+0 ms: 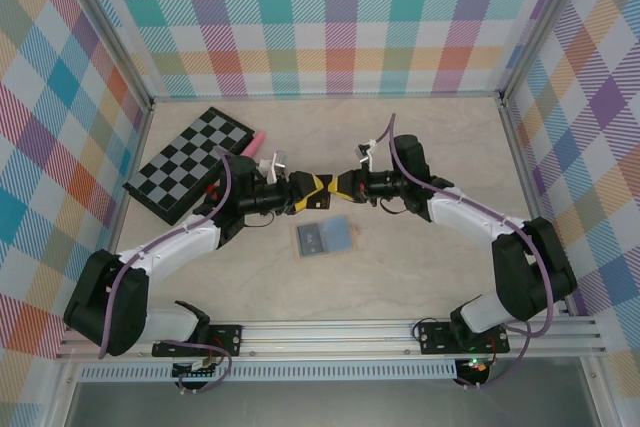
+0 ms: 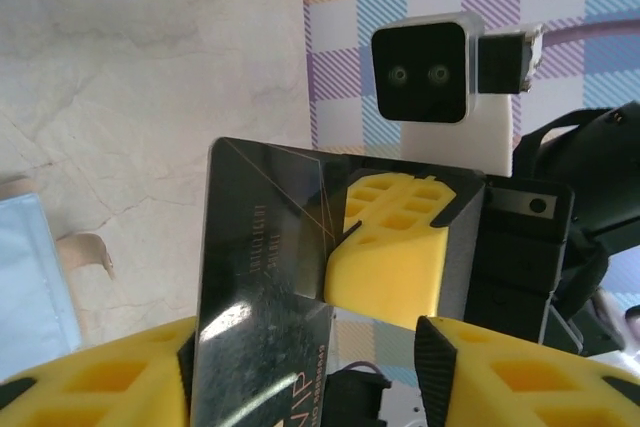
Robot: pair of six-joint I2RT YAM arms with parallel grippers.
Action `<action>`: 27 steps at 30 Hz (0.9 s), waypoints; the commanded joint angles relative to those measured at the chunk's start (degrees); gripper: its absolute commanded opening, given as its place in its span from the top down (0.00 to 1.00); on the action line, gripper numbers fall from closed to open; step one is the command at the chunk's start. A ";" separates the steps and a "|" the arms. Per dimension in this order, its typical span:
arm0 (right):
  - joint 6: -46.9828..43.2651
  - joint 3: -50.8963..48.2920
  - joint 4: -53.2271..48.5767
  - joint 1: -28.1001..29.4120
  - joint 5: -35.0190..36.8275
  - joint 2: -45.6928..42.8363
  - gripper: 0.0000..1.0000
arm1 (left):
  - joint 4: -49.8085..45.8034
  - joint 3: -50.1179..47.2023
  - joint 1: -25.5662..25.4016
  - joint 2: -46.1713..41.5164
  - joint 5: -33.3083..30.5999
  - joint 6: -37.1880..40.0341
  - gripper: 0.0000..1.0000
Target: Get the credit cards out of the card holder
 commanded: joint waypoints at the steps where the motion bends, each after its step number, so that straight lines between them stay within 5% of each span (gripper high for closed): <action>1: -0.09 -0.68 1.16 -0.34 -1.63 0.88 1.00 | 4.53 -0.77 0.99 0.04 1.88 -0.90 0.55; 9: -3.19 0.49 -3.74 -0.44 -0.53 1.76 0.97 | 0.63 0.29 1.05 0.46 1.24 2.21 0.84; 14: -8.91 3.07 -13.74 -0.83 4.51 0.75 0.62 | -11.93 3.37 1.06 -0.64 -2.00 10.55 1.00; 17: -14.18 5.09 -21.49 -1.37 9.84 0.00 0.40 | -23.10 6.85 1.07 -1.58 -6.25 17.32 1.00; 23: -24.68 9.14 -34.07 -2.40 24.63 -0.60 0.14 | -51.30 19.97 1.05 -0.61 -25.24 32.74 1.00; 27: -28.30 8.12 -34.88 -3.23 29.60 -2.72 0.02 | -61.78 27.45 1.06 1.67 -35.83 43.79 1.00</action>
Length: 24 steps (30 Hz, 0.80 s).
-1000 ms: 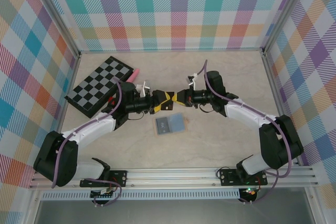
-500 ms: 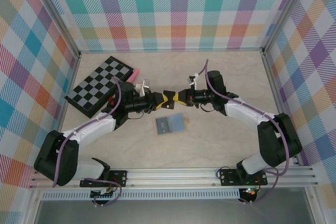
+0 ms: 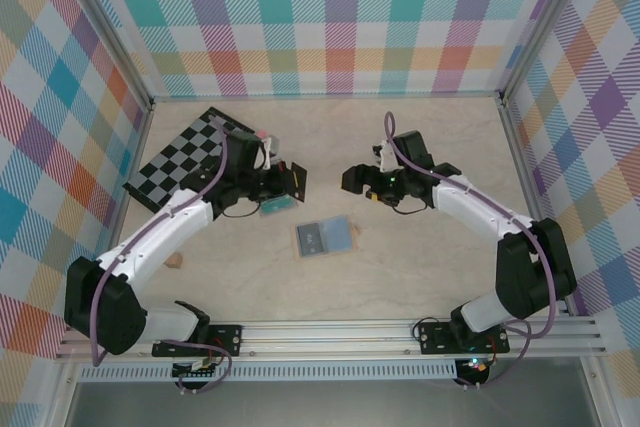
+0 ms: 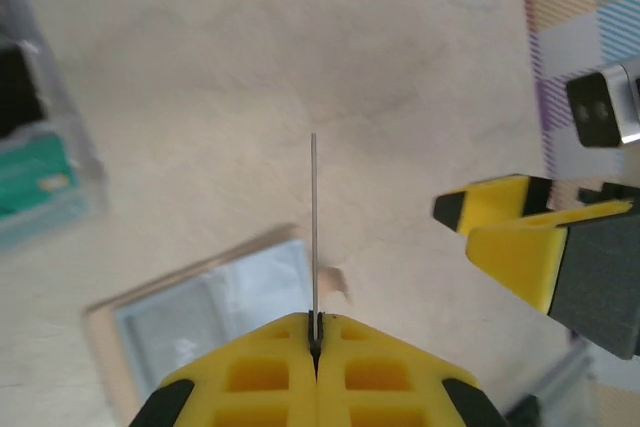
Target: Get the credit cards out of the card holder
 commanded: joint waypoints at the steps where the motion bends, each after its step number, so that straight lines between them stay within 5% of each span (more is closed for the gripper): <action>1: -6.29 -0.15 -4.60 -0.88 7.72 -3.20 0.00 | -15.52 5.30 0.71 2.09 -13.28 14.97 1.00; 12: -6.25 -3.62 -5.51 -2.64 12.70 -6.35 0.00 | -16.79 15.39 0.86 11.42 -25.26 37.32 1.00; 20: -5.44 -4.84 -5.05 -3.17 11.43 -6.54 0.00 | -14.03 16.58 2.65 14.16 -11.26 58.93 1.00; 24: -5.01 -5.21 -4.28 -3.23 10.10 -6.29 0.00 | -13.45 15.78 3.97 14.57 -10.35 67.25 1.00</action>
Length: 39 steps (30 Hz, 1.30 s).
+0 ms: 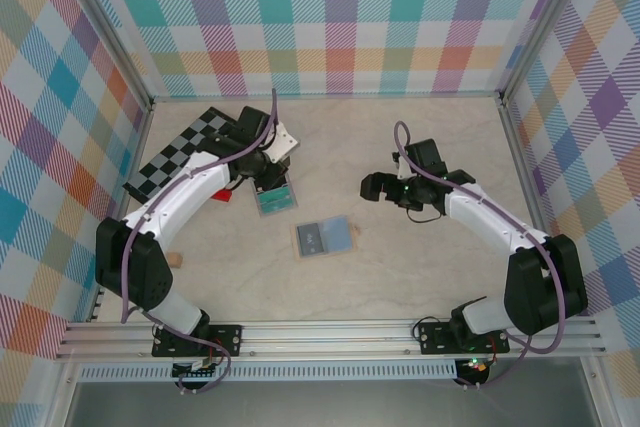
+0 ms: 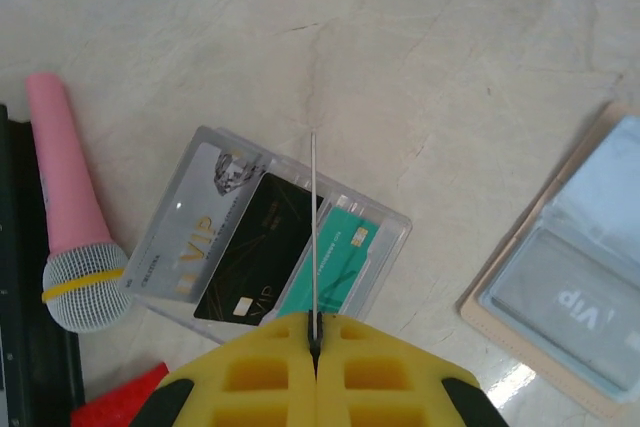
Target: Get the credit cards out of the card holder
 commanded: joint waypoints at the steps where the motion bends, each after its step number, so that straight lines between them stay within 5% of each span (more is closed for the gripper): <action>1: 0.26 -0.85 0.49 -0.31 -1.64 -1.16 0.00 | 0.90 0.61 2.36 0.39 3.60 11.65 1.00; 8: 0.76 -0.73 0.96 -0.33 -2.73 -0.36 0.00 | -2.60 1.07 6.78 5.06 8.46 21.76 1.00; 18: 0.76 -0.21 0.55 -0.34 -3.71 0.00 0.00 | -3.15 4.81 11.18 11.46 16.84 26.59 1.00; 39: 0.85 -0.12 0.19 -0.34 -5.17 0.35 0.00 | -6.53 8.04 11.48 18.11 12.58 30.08 0.97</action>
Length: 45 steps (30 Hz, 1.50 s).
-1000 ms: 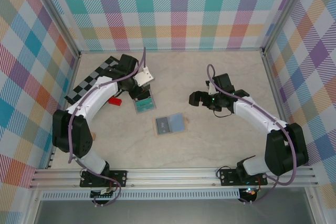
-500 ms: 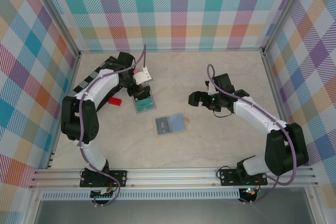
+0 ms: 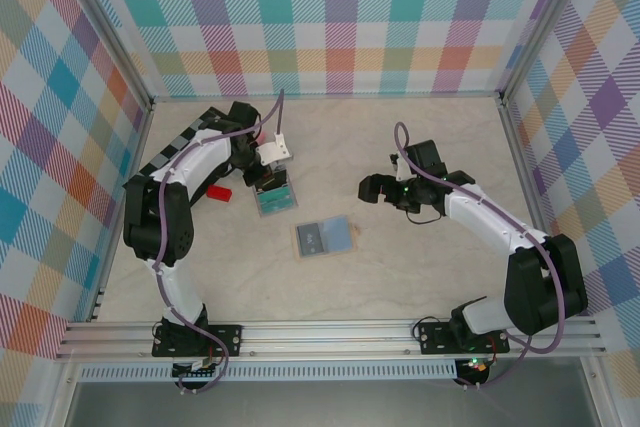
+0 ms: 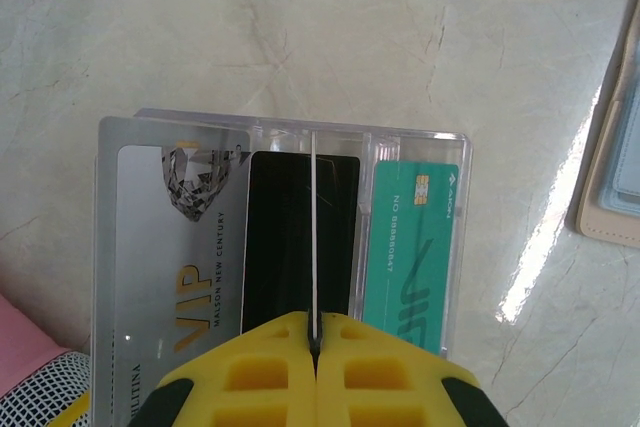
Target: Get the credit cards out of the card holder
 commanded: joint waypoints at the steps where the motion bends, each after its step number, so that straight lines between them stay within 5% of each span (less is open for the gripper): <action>1: 0.46 0.17 0.09 -0.34 -1.30 0.24 0.00 | -0.68 0.67 0.68 0.60 -0.83 0.54 0.93; 7: 0.55 -0.11 0.13 -0.31 -1.65 0.19 0.00 | 2.11 2.04 0.69 -0.68 -1.44 -4.04 0.68; 17: -0.02 0.26 0.24 0.69 -2.77 0.13 0.00 | 15.06 -3.90 0.77 -13.03 2.60 -19.55 0.59; 26: -2.54 7.49 -6.79 16.30 9.06 5.00 0.02 | 36.96 -27.51 0.73 -32.87 -4.13 -46.44 0.47; 32: -2.61 12.97 -10.40 26.23 14.36 13.52 0.09 | 37.21 -38.69 0.76 -43.85 -13.24 -63.57 0.30; 38: -0.92 18.14 -13.23 29.94 15.66 22.08 0.11 | 33.19 -46.53 0.74 -53.71 -18.45 -79.72 0.13; 40: -0.22 19.79 -14.19 30.21 15.84 24.60 0.13 | 29.15 -47.68 0.72 -55.86 -18.48 -85.68 0.01; 45: 1.48 23.27 -16.04 30.37 17.28 29.75 0.14 | 21.86 -47.80 0.68 -56.88 -11.97 -87.82 0.00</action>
